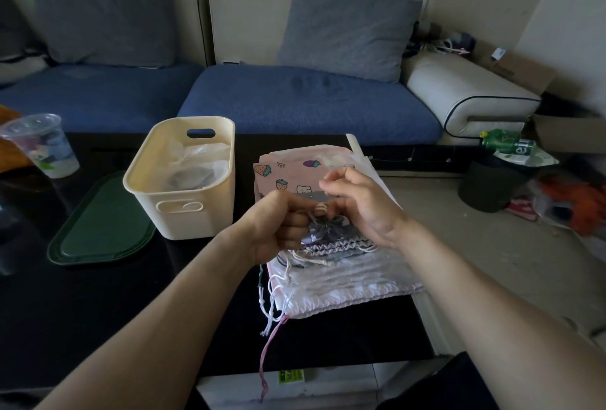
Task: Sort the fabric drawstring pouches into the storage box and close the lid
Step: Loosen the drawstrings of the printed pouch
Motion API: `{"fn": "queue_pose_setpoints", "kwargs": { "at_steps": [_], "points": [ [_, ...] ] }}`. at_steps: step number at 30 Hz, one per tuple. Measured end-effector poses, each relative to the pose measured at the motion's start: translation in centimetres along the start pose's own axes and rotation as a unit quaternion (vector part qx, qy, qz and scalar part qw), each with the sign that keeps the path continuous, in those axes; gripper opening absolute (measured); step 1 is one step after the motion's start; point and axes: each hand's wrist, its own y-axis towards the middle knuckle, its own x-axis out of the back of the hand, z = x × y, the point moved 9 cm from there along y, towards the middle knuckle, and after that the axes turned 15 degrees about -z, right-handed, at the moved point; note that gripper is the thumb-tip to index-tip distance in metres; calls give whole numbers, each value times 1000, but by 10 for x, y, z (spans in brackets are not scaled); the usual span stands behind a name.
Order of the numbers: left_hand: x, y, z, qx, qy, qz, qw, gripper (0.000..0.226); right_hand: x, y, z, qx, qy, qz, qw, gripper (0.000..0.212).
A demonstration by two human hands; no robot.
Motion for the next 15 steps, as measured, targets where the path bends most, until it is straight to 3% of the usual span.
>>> {"fn": "queue_pose_setpoints", "kwargs": {
  "at_steps": [3,8,12,15],
  "points": [
    [6,7,6,25,-39,-12,999,42,-4,-5,9,77,-57,49,994,13],
    [14,15,9,26,-54,-47,997,27,-8,-10,11,160,-160,32,973,27],
    [18,18,6,9,-88,-80,993,21,-12,-11,18,252,-313,-30,915,42],
    [17,21,6,14,-113,-75,991,22,-14,-14,28,313,-367,-78,872,38]
  ]
}}
